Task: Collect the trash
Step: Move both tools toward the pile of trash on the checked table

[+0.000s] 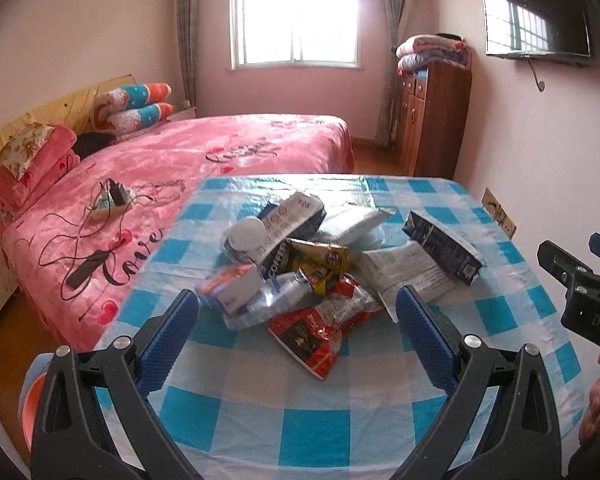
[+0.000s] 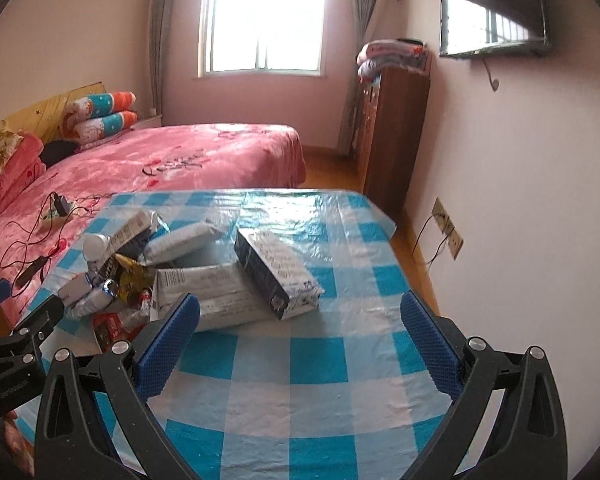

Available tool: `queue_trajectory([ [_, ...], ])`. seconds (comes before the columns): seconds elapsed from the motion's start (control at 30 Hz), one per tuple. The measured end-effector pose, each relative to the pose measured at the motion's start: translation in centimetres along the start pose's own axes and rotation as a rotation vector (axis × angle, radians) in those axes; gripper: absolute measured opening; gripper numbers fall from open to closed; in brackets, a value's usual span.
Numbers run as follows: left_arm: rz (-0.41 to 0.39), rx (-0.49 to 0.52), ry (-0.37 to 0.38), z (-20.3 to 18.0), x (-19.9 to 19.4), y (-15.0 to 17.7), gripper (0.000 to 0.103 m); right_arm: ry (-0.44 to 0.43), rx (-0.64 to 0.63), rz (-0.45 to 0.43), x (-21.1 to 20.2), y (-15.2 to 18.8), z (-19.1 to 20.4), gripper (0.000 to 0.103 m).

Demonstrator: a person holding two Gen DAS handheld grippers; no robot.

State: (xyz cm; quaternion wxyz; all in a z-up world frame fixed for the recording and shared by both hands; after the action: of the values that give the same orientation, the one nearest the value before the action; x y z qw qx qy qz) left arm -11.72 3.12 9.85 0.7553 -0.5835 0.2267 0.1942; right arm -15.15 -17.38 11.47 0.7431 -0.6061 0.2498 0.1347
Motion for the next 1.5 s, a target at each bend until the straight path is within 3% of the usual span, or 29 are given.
queue_trajectory([
  [0.67,-0.058,-0.024,-0.011,1.1,-2.0,0.4,0.099,-0.009,-0.021,-0.038,-1.5,0.3,0.3,0.099],
  [1.13,-0.032,-0.039,-0.024,1.5,-0.5,1.6,0.099,-0.019,-0.017,-0.013,0.5,1.1,-0.1,0.099],
  [1.23,-0.017,-0.024,-0.025,1.5,0.1,2.1,0.099,-0.053,-0.007,0.022,1.5,1.6,-0.5,0.099],
  [1.5,0.047,0.019,0.002,2.2,2.5,4.1,0.099,-0.184,0.114,0.267,6.0,4.4,-2.9,0.099],
])
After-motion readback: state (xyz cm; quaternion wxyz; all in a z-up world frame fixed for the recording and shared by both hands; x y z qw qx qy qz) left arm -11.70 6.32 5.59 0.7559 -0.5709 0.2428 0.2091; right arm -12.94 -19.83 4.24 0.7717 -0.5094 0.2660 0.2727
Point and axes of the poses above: each gripper's, at about its wrist camera, not at the fingertips, and x roughly the way its jaws point, z to its left, y to its underside, the point moved 2 cm from there along x, roughly the way its jaws point, and after that the axes turned 14 degrees about x, right-handed, at the moved point
